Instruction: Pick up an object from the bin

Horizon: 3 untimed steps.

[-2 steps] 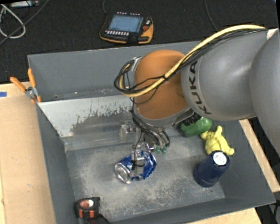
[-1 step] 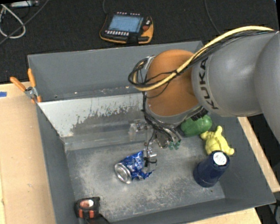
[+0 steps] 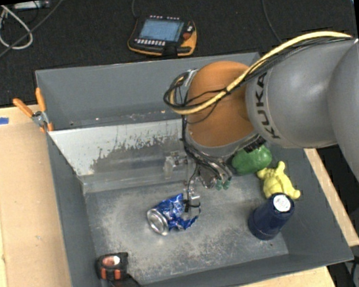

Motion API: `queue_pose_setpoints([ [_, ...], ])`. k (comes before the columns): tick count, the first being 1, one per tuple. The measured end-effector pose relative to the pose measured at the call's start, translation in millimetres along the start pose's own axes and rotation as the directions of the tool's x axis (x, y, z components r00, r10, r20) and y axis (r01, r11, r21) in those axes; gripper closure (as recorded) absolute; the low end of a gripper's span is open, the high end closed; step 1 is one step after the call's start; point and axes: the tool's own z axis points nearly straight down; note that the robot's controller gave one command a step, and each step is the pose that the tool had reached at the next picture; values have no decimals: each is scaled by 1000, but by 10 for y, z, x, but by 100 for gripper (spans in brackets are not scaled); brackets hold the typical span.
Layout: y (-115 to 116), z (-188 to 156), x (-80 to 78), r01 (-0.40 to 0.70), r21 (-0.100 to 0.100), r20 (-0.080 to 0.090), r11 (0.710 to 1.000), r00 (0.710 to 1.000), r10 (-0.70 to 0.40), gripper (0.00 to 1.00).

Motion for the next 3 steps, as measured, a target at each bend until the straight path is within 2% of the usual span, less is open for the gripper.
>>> queue_pose_setpoints([
  [1,42,181,-60,92,0,-4,996,996,-92,0],
  [2,64,719,-10,128,0,-3,992,992,-128,0],
  [3,140,695,23,49,0,1,999,999,-49,100],
])
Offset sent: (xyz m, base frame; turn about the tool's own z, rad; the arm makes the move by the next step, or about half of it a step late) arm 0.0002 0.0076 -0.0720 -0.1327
